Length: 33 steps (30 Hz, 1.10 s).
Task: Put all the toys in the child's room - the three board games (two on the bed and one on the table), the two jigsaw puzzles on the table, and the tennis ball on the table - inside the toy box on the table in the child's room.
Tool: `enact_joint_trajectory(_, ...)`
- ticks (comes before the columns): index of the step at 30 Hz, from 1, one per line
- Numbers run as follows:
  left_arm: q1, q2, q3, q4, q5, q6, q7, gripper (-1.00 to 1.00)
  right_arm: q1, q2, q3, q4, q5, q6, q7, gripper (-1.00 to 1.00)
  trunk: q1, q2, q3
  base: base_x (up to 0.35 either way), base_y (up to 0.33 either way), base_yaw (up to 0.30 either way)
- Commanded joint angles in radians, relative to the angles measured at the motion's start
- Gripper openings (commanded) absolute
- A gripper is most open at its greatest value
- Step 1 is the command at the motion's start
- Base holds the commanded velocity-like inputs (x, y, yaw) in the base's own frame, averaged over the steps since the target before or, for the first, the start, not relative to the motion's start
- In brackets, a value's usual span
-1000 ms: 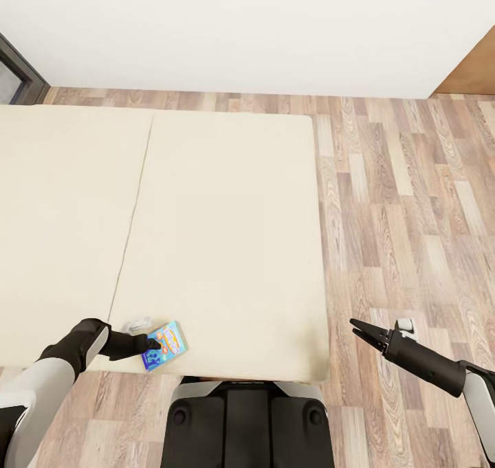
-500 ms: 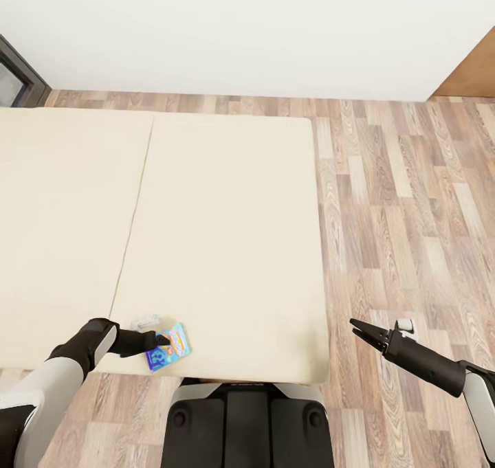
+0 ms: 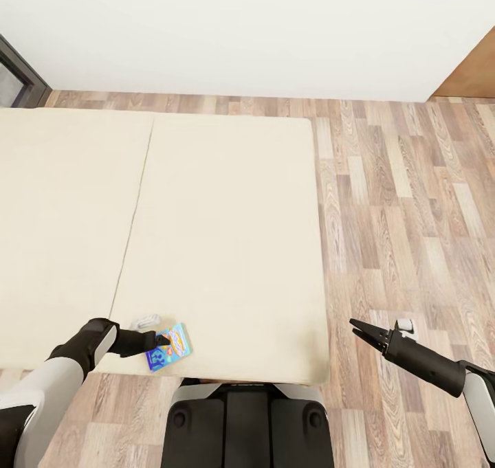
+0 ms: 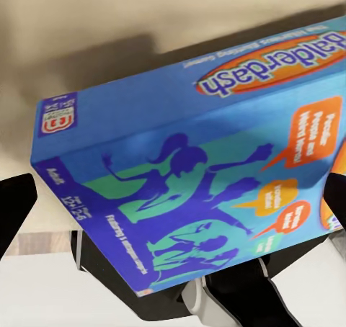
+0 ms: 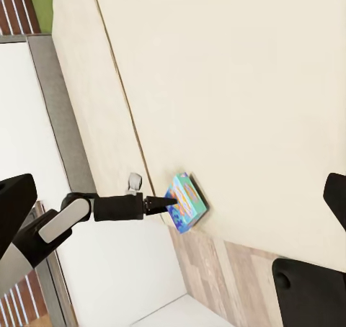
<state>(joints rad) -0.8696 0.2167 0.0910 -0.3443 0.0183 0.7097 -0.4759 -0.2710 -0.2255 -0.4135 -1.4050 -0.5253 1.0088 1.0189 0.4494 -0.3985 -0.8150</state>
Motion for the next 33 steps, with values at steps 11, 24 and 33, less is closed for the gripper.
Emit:
enact_joint_trajectory(11,0.000,0.000,0.006,0.000,0.002,0.008,-0.001,1.00,-0.001,0.000,-0.001,0.000,0.002,0.004,0.004,1.00,0.001,-0.001,-0.001,0.000,-0.022,0.000)
enact_joint_trajectory(24,0.000,0.000,0.006,0.000,0.002,0.009,-0.001,1.00,0.001,0.001,-0.001,0.000,0.003,-0.005,0.004,1.00,0.001,-0.001,-0.001,0.000,-0.031,0.000)
enact_joint_trajectory(33,-0.014,0.022,-0.017,-0.023,-0.007,0.010,-0.024,1.00,0.000,0.005,-0.003,0.003,0.004,-0.012,-0.003,1.00,0.001,-0.002,-0.001,0.000,-0.001,0.000)
